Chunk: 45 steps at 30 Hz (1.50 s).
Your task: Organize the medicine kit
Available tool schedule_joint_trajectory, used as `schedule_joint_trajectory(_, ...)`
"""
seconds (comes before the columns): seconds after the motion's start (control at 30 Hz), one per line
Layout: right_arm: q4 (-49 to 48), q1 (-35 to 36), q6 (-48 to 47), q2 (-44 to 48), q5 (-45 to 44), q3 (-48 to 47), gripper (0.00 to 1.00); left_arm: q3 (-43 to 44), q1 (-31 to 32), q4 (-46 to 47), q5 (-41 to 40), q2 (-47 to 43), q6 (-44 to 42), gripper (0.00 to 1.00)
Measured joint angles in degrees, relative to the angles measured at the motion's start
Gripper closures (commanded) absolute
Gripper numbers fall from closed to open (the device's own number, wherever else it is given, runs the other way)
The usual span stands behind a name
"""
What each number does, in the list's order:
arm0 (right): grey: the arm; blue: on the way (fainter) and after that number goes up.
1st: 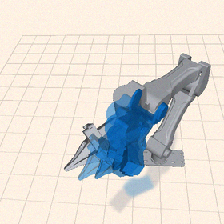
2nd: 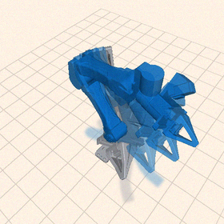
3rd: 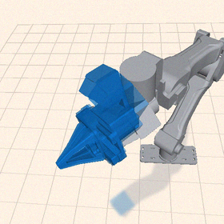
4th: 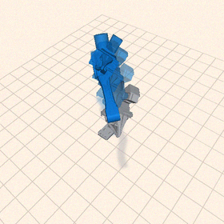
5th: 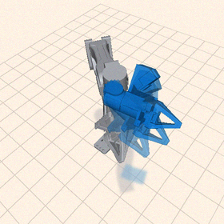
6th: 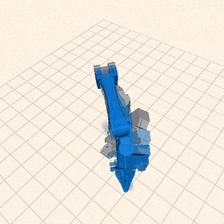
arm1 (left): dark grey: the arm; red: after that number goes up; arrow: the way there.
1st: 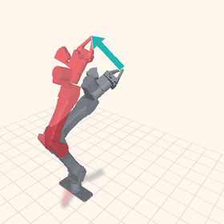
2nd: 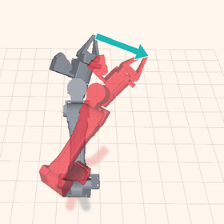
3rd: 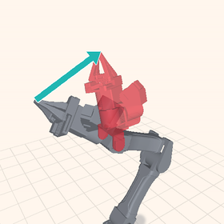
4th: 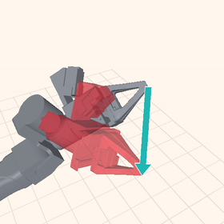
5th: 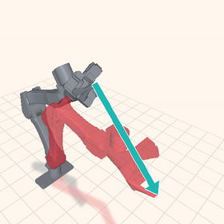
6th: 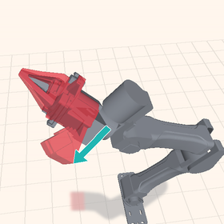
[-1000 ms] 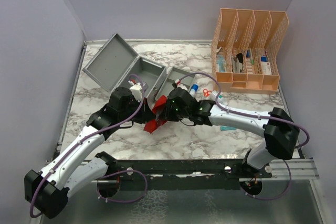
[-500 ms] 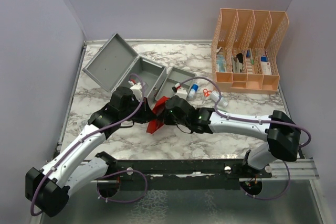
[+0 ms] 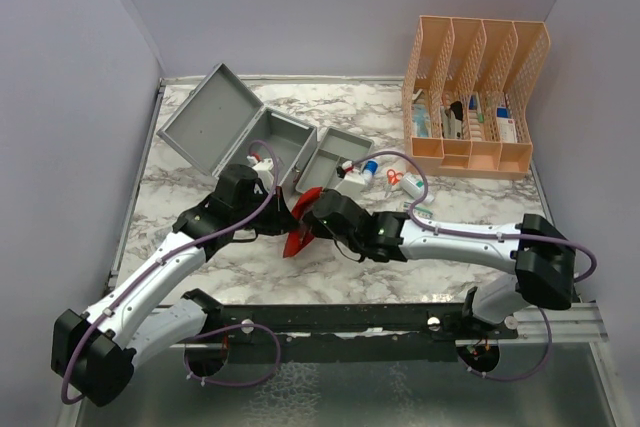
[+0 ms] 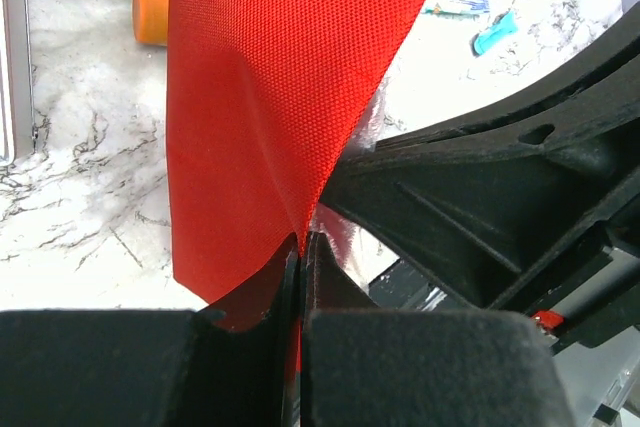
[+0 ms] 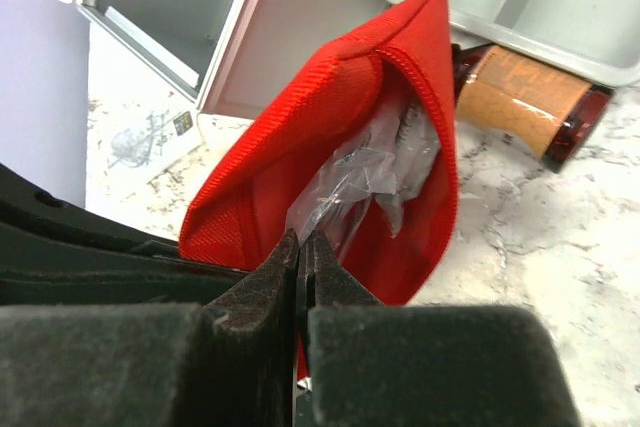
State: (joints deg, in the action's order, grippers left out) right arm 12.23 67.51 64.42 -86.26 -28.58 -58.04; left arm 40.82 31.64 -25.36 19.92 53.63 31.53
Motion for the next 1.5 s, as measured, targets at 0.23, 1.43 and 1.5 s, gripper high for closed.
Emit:
schedule_joint_trajectory(0.23, -7.1, 0.0, -0.2, -2.4, 2.3, 2.9, 0.99, 0.0, 0.0, 0.0, 0.3, -0.5, 0.7, 1.00)
schedule_joint_trajectory(1.43, 2.3, 0.0, 0.2, 0.3, 3.8, -0.6, 0.84, 0.0, 0.0, 0.0, 1.4, -5.1, -6.5, 1.00)
schedule_joint_trajectory(1.5, 1.6, 0.0, -0.5, 0.0, 4.3, -0.8, 0.87, 0.0, 0.0, 0.0, 1.7, -5.4, -6.6, 1.00)
